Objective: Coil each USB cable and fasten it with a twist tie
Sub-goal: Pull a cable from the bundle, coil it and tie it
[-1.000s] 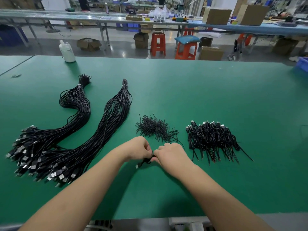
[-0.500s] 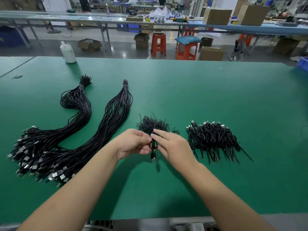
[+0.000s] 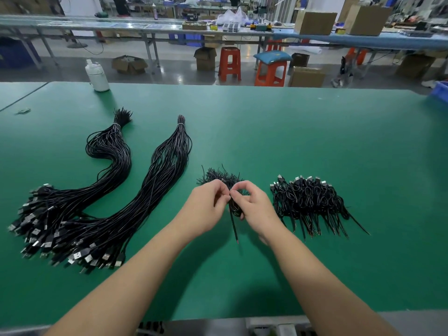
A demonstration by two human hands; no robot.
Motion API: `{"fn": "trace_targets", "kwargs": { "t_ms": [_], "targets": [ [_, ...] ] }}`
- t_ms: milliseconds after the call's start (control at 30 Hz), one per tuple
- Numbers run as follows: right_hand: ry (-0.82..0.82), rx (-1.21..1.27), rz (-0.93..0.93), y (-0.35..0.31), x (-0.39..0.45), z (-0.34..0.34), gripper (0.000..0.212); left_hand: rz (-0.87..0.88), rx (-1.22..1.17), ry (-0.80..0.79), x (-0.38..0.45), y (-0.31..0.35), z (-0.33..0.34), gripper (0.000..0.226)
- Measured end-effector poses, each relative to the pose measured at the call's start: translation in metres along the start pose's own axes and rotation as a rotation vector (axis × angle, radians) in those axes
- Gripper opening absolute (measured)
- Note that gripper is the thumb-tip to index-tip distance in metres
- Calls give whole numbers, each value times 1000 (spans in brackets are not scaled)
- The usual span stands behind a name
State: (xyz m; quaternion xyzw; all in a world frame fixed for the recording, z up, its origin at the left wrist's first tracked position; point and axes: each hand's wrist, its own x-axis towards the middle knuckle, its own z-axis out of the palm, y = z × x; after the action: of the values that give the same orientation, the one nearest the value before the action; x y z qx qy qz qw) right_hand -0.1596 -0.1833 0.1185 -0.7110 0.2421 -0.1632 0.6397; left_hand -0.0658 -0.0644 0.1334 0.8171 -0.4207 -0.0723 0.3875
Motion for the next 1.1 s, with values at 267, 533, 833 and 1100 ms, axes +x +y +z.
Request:
{"fn": "trace_targets", "kwargs": {
  "t_ms": [267,533,833,1100],
  "targets": [
    [-255,292,65,9,0,-11,34,-14,47,-3,5,-4,-9,13],
    [-62,188,152,17,0,-6,19,106,79,-6,0,-1,0,15],
    [7,231,200,18,2,-3,9,-48,-80,-2,-7,-11,18,17],
    [15,173,68,21,0,0,6,-262,-408,-4,-7,-15,26,7]
  ]
}}
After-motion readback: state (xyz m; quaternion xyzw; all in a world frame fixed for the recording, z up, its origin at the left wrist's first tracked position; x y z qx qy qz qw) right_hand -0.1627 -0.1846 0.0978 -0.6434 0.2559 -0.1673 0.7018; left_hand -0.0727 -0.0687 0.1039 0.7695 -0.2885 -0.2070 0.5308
